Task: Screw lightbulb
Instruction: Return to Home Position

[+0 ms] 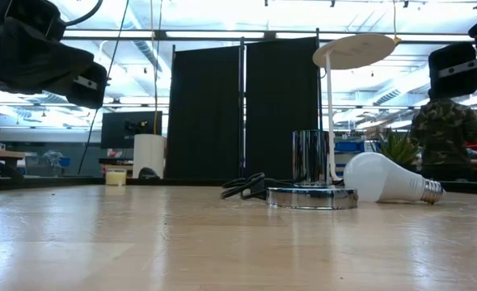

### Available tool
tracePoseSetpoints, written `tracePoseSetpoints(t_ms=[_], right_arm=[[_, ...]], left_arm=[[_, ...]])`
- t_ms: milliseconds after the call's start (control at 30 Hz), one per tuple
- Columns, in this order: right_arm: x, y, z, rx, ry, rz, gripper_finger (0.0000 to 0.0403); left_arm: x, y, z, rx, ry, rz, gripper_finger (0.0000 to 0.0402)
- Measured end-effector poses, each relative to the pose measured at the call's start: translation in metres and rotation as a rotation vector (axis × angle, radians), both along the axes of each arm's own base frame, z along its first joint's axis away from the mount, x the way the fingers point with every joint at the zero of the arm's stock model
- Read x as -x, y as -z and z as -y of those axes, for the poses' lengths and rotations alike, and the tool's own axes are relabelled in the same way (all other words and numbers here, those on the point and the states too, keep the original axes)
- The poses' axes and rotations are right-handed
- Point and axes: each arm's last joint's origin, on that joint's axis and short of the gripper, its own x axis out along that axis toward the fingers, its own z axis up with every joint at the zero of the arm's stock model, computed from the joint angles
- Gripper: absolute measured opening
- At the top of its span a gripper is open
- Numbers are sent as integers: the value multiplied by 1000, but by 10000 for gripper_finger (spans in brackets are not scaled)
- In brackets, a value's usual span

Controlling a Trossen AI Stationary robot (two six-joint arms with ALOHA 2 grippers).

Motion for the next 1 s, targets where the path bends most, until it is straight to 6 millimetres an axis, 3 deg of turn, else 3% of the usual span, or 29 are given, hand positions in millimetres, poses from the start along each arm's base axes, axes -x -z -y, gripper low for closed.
tracePoseSetpoints(t_ms=[200, 367, 500, 1000], right_arm=[[0, 0, 0, -18, 0, -2, 14], [-3, -28, -1, -707, 26, -4, 14], [-1, -42, 1, -1005, -36, 14, 19], [0, -46, 2, -1020, -52, 50, 16]], left_arm=[[-1, -2, 0, 3, -1, 7, 9], [-1, -2, 1, 4, -1, 7, 9], [-1, -1, 0, 2, -1, 5, 10], [8, -10, -4, 9, -4, 18, 10]])
